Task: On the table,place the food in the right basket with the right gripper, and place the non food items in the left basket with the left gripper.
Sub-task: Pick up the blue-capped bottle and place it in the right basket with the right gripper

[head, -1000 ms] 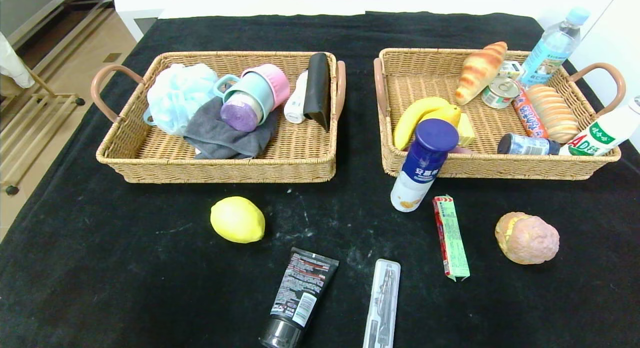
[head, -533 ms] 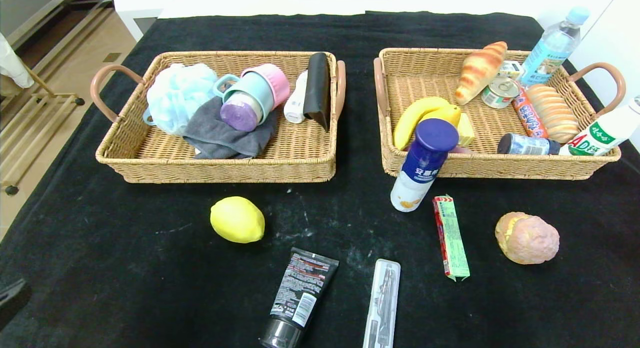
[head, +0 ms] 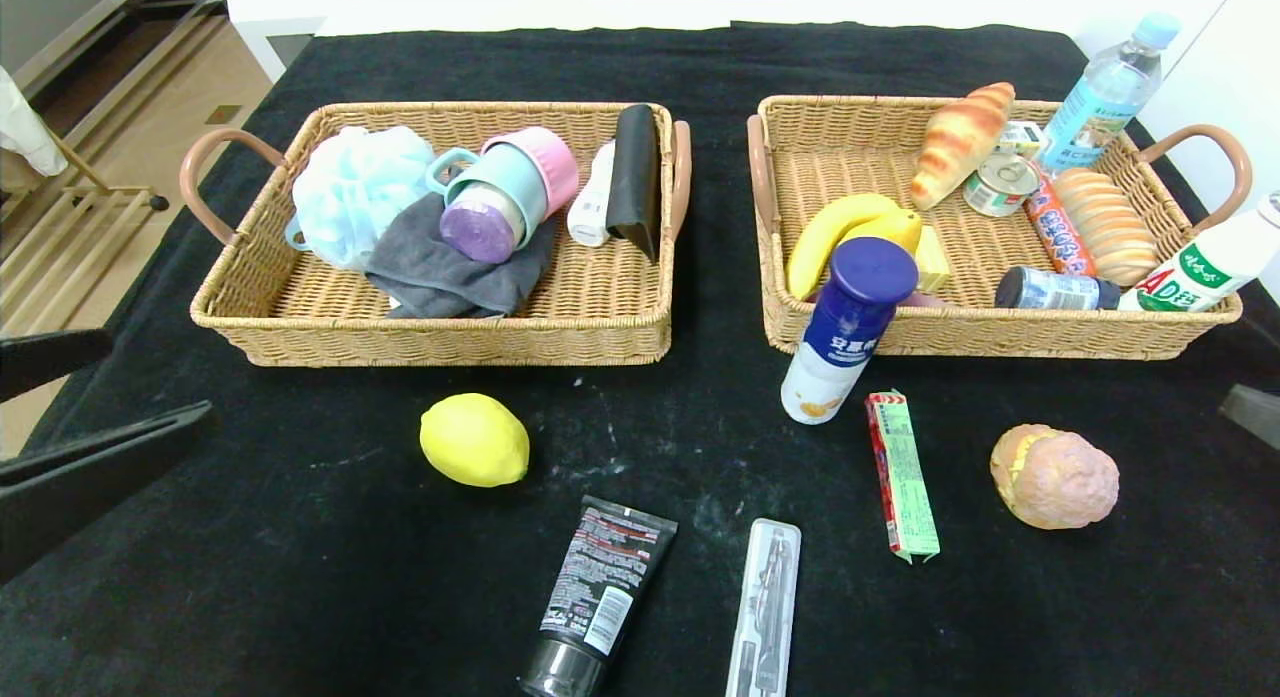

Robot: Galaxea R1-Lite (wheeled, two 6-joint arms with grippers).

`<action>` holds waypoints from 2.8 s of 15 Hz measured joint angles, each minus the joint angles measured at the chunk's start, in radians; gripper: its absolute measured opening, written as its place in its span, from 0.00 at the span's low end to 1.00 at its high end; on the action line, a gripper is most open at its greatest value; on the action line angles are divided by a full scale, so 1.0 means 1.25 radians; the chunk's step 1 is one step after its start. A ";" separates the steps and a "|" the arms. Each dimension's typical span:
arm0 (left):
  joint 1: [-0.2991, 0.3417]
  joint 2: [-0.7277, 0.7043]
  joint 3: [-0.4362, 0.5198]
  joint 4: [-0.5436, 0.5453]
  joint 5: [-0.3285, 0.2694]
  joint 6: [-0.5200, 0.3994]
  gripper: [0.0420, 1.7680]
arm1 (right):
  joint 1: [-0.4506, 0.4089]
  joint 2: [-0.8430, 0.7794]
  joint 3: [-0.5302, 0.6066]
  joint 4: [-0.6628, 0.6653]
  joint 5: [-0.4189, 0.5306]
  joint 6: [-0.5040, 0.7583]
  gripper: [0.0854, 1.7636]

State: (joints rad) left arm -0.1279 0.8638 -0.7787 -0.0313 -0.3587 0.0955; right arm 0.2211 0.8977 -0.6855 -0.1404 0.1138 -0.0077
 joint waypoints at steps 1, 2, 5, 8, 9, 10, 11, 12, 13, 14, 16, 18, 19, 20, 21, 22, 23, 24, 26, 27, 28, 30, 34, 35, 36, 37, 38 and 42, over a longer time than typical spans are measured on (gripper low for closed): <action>-0.024 0.024 -0.017 0.000 0.001 0.000 0.97 | 0.019 0.021 -0.012 0.000 0.000 -0.001 0.97; -0.046 0.046 -0.031 0.000 0.003 0.000 0.97 | 0.037 0.042 -0.025 0.000 -0.001 -0.001 0.97; -0.101 0.100 -0.070 0.000 0.005 0.003 0.97 | 0.082 0.096 -0.056 0.000 -0.002 -0.002 0.97; -0.145 0.136 -0.091 0.000 0.006 0.015 0.97 | 0.129 0.129 -0.071 0.001 -0.002 -0.004 0.97; -0.160 0.143 -0.095 0.000 0.006 0.022 0.97 | 0.146 0.135 -0.074 0.000 -0.002 -0.010 0.97; -0.173 0.150 -0.099 0.000 0.006 0.032 0.97 | 0.161 0.141 -0.076 0.001 -0.001 -0.022 0.97; -0.184 0.156 -0.102 0.001 0.006 0.047 0.97 | 0.173 0.148 -0.079 0.000 -0.003 -0.041 0.97; -0.190 0.161 -0.104 0.003 0.006 0.062 0.97 | 0.181 0.154 -0.082 0.000 -0.003 -0.053 0.97; -0.194 0.166 -0.105 0.004 0.006 0.080 0.97 | 0.188 0.161 -0.084 0.000 -0.004 -0.058 0.97; -0.196 0.168 -0.104 0.005 0.006 0.090 0.97 | 0.195 0.169 -0.088 0.000 -0.004 -0.058 0.97; -0.198 0.171 -0.099 0.006 0.006 0.103 0.97 | 0.207 0.179 -0.092 0.000 -0.005 -0.059 0.97; -0.199 0.171 -0.099 0.004 0.007 0.112 0.97 | 0.216 0.187 -0.095 0.001 -0.005 -0.060 0.97; -0.199 0.171 -0.102 0.003 0.007 0.113 0.97 | 0.218 0.190 -0.095 0.000 -0.005 -0.060 0.97; -0.199 0.171 -0.103 0.003 0.008 0.112 0.97 | 0.221 0.194 -0.095 0.000 -0.005 -0.060 0.97; -0.199 0.173 -0.107 0.001 0.016 0.111 0.97 | 0.223 0.197 -0.095 0.001 -0.005 -0.060 0.97; -0.200 0.174 -0.110 0.001 0.028 0.111 0.97 | 0.227 0.200 -0.095 0.000 -0.005 -0.061 0.97; -0.202 0.174 -0.112 0.002 0.035 0.112 0.97 | 0.232 0.204 -0.095 0.001 -0.005 -0.063 0.97; -0.205 0.175 -0.112 0.003 0.036 0.112 0.97 | 0.234 0.209 -0.097 0.001 -0.005 -0.068 0.97; -0.208 0.176 -0.113 0.003 0.036 0.113 0.97 | 0.240 0.226 -0.107 0.001 -0.006 -0.080 0.97; -0.209 0.176 -0.112 0.003 0.036 0.113 0.97 | 0.245 0.236 -0.114 0.001 -0.008 -0.083 0.97; -0.209 0.177 -0.112 0.003 0.036 0.113 0.97 | 0.254 0.248 -0.121 0.000 -0.020 -0.085 0.97; -0.209 0.178 -0.112 0.002 0.037 0.112 0.97 | 0.278 0.275 -0.133 -0.006 -0.047 -0.087 0.97; -0.209 0.178 -0.112 0.003 0.037 0.112 0.97 | 0.315 0.349 -0.148 -0.123 -0.096 -0.100 0.97; -0.209 0.178 -0.112 0.003 0.037 0.112 0.97 | 0.319 0.369 -0.151 -0.149 -0.105 -0.103 0.97; -0.209 0.178 -0.112 0.003 0.036 0.112 0.97 | 0.321 0.386 -0.155 -0.164 -0.108 -0.109 0.97; -0.209 0.179 -0.112 0.003 0.036 0.112 0.97 | 0.322 0.403 -0.159 -0.179 -0.109 -0.115 0.97; -0.209 0.180 -0.112 0.003 0.036 0.112 0.97 | 0.323 0.420 -0.162 -0.198 -0.110 -0.121 0.97; -0.209 0.182 -0.111 0.004 0.036 0.112 0.97 | 0.322 0.484 -0.171 -0.287 -0.108 -0.130 0.97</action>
State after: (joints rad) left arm -0.3896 1.0911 -0.9174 -0.0268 -0.3140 0.2351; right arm 0.6230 1.5032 -0.8989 -0.4998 -0.0215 -0.1702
